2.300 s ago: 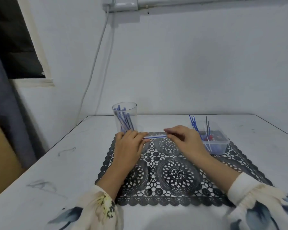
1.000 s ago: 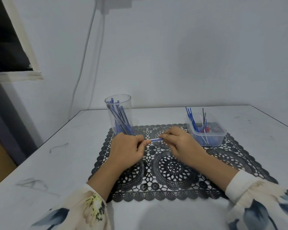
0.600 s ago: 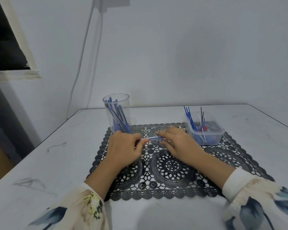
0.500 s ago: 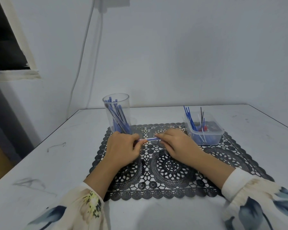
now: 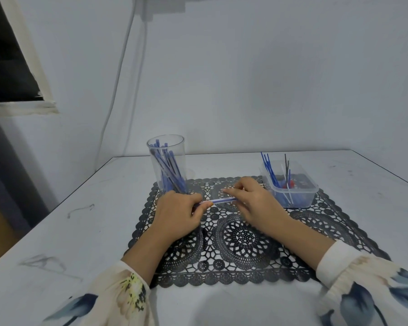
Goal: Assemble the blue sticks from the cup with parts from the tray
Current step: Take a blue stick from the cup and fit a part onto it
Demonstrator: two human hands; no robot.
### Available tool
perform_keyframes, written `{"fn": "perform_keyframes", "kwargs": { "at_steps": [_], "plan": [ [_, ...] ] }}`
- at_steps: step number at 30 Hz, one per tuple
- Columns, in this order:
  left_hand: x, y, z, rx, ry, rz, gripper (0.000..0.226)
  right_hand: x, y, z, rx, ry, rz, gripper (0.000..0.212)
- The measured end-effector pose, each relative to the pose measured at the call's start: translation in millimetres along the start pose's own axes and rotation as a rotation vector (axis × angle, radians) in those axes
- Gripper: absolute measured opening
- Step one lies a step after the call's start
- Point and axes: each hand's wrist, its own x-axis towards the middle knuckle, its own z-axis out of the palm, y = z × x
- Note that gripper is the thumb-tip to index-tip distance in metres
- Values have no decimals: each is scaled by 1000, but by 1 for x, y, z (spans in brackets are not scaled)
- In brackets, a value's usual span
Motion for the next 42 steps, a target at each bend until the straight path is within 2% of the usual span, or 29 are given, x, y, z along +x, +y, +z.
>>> {"fn": "perform_keyframes", "kwargs": {
  "at_steps": [3,11,18,22,28,33,37,42],
  "plan": [
    [0,-3,0,8,24,7,46,-1,3,3,8,-17,37,29],
    [-1,-9,2,-36,50,-42,44,-1,7,5,-29,-3,85,31],
    [2,-14,7,-154,92,-28,54,0,1,-1,-75,-26,84,21],
    [2,-16,9,-191,119,-23,47,0,-1,-1,-98,-49,86,25],
    [2,-17,11,-168,131,-9,48,2,-2,-7,-35,-108,36,36],
    [2,-15,9,-201,129,-5,42,2,-3,-13,41,-127,34,34],
    [2,-14,7,-223,135,-2,39,2,0,-13,40,-137,30,26],
    [2,-15,7,-231,130,-4,35,2,3,-13,90,-157,46,28]
  ]
}}
